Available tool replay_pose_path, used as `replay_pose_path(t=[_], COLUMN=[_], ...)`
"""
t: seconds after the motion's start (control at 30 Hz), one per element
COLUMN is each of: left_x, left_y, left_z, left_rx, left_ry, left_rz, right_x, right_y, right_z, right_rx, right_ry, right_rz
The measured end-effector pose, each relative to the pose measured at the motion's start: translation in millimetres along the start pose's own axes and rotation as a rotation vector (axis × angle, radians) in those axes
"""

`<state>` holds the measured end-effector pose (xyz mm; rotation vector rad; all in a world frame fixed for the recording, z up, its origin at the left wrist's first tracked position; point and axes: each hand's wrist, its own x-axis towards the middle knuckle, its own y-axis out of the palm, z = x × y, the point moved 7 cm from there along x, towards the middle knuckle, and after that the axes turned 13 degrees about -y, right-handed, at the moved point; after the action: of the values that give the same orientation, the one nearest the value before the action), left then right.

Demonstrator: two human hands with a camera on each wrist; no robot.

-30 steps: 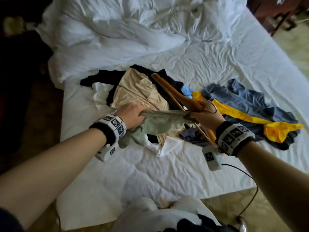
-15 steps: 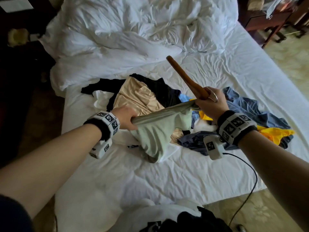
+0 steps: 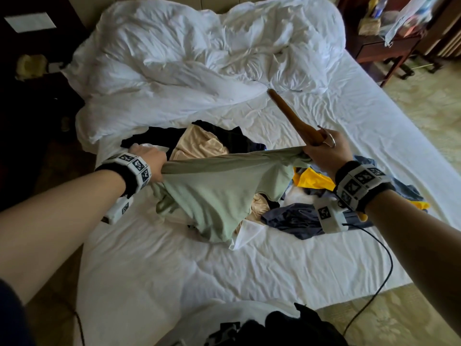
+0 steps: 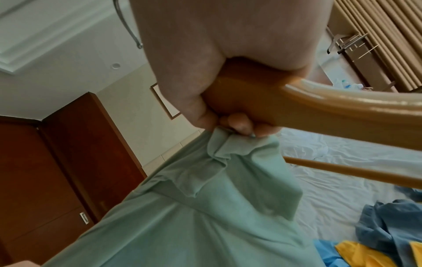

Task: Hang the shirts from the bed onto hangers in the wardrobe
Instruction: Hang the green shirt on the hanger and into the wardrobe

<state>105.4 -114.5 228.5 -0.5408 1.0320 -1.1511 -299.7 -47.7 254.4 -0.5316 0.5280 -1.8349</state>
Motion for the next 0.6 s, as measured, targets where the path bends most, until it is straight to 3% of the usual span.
replay_pose_path(t=[0.37, 0.47, 0.6], left_x=[-1.2, -2.7, -2.9], left_y=[0.2, -6.2, -17.5], left_z=[3.7, -2.0, -12.2], left_rx=[-0.668, -0.787, -0.831], left_ry=[0.056, 0.107, 0.056], left_rz=[0.009, 0.028, 0.036], right_x=[-3.9, -5.3, -8.7], right_y=[1.4, 6.5, 16.8], right_z=[15.1, 7.9, 5.2], right_rx=[-0.063, -0.025, -0.069], right_ry=[-0.036, -0.005, 0.016], right_rz=[0.063, 0.044, 0.088])
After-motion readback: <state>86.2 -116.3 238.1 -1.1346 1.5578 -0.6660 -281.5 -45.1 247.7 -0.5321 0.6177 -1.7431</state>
